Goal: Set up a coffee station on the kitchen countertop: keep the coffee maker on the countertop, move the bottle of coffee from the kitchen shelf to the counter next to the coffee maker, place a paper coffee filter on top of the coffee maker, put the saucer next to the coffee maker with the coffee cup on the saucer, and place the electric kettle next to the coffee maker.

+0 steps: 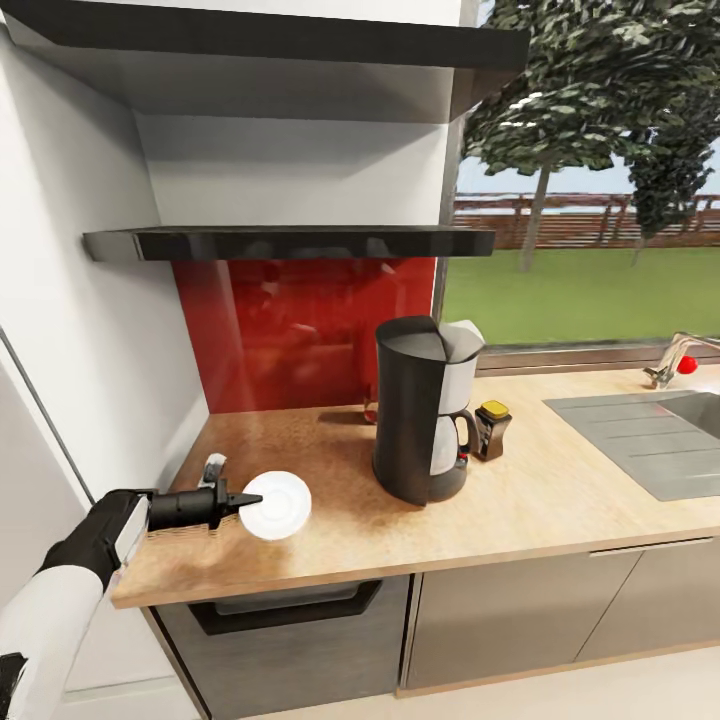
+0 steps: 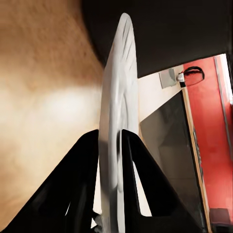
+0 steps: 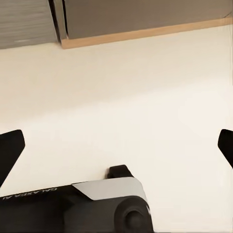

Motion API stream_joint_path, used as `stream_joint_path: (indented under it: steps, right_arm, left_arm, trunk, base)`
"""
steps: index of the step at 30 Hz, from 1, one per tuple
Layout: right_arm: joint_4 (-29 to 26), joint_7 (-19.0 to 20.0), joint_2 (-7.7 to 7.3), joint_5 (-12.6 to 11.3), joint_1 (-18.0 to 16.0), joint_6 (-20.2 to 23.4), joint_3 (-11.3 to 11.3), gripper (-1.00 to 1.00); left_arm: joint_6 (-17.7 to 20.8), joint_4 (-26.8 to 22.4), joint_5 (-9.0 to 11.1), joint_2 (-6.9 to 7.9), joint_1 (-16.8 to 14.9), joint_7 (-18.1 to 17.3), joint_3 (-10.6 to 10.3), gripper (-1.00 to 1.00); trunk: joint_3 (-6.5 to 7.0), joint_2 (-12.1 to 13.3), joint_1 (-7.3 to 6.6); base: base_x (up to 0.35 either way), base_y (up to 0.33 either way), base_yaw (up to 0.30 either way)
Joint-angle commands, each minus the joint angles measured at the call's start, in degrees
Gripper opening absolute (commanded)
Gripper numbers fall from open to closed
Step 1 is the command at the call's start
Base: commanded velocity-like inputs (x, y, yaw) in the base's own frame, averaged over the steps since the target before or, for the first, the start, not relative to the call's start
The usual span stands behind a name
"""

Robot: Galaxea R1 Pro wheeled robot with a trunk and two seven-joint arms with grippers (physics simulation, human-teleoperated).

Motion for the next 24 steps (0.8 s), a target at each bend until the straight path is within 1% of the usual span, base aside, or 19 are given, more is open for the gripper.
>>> stream_joint_path:
  steps: [1, 6, 11, 15, 20, 21, 24]
  right_arm:
    - [-0.1, -0.3, 0.0, -0.6, 0.1, -0.3, 0.4, 1.0]
    - [0.0, -0.5, -0.88, -0.7, 0.4, -0.4, 0.3, 1.0]
    - [0.0, -0.4, -1.12, -0.7, 0.7, -0.3, 0.2, 1.0]
    - [0.0, 0.2, -1.19, -0.8, 1.2, -0.2, 0.3, 1.0]
    - [0.0, 1.8, -2.83, -0.8, 1.7, 1.4, 0.3, 1.0]
    - [0.0, 14.4, -5.16, -0.8, 1.7, 2.4, 0.2, 1.0]
    - [0.0, 15.3, -5.59, -0.8, 1.7, 2.6, 0.2, 1.0]
  left_arm:
    - [0.6, -0.3, -0.1, -0.06, -0.4, -0.2, 0.2, -1.0]
    - [0.4, -0.6, -0.5, -0.63, -1.9, -0.3, 1.8, -1.0]
    - [0.5, -0.7, -0.3, -0.99, -1.9, 0.9, 3.4, -1.0]
    - [0.4, -1.1, -0.3, -2.29, -1.9, 2.2, 4.7, -1.0]
    - [0.2, -1.7, 0.4, -3.9, -2.0, 3.9, 6.3, -1.0]
    - [0.1, -1.8, 0.7, -9.68, -2.0, 27.4, 16.0, -1.0]
    - [-0.1, -1.5, 0.8, -9.91, -2.0, 28.4, 16.2, -1.0]
  trunk:
    - [-0.12, -0.1, 0.03]
    - [-0.12, -0.1, 0.03]
    - [-0.12, -0.1, 0.03]
    - [-0.12, -0.1, 0.03]
    - [-0.12, -0.1, 0.03]
    - [-0.12, -0.1, 0.03]
    - [-0.12, -0.1, 0.03]
  base:
    - [0.0, 0.0, 0.0]
    - [0.0, 0.0, 0.0]
    - [0.0, 0.0, 0.0]
    - [0.0, 0.0, 0.0]
    - [0.0, 0.0, 0.0]
    - [0.0, 0.0, 0.0]
    - [0.0, 0.0, 0.0]
